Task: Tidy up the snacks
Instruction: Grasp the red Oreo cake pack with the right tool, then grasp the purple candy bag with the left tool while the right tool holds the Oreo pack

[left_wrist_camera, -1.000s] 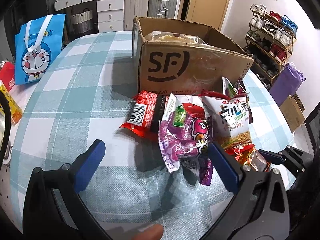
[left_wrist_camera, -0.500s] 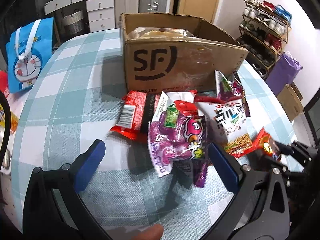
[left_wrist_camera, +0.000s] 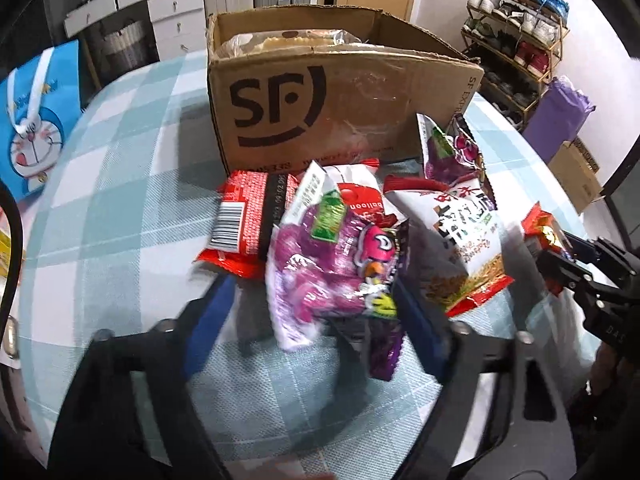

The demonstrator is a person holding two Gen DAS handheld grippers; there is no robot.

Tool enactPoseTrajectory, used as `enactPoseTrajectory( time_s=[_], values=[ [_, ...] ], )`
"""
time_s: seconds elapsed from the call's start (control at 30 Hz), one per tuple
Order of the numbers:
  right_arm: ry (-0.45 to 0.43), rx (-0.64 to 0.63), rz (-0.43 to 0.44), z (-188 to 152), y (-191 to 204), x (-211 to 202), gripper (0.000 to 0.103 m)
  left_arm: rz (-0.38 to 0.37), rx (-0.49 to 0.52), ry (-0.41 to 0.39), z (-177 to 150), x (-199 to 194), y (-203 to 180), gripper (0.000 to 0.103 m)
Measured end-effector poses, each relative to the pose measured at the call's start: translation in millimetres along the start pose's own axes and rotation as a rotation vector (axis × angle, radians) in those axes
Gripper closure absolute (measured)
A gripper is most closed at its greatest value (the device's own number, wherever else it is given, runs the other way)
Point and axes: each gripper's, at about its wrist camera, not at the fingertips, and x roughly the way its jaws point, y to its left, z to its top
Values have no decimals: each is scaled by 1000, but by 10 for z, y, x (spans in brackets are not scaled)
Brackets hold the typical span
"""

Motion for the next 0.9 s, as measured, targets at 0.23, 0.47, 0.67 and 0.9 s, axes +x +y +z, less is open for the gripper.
enactPoseTrajectory(
  time_s=[0.23,0.47,0.67,0.9],
  values=[
    [0,10,-3,38,-12,13,55,-76,4,-36,-75,-100,25,68],
    [0,1,-3,79,12,-22,55,-103,-20,-61,-152,-205,115,77],
    [-27,-1,21,107,28,-92,55,-108,-21,-99,-186,-372,122,77],
    [-76,-18,46,205,104,-182,55,-99,-39,-155,-189,-617,163,77]
  ],
)
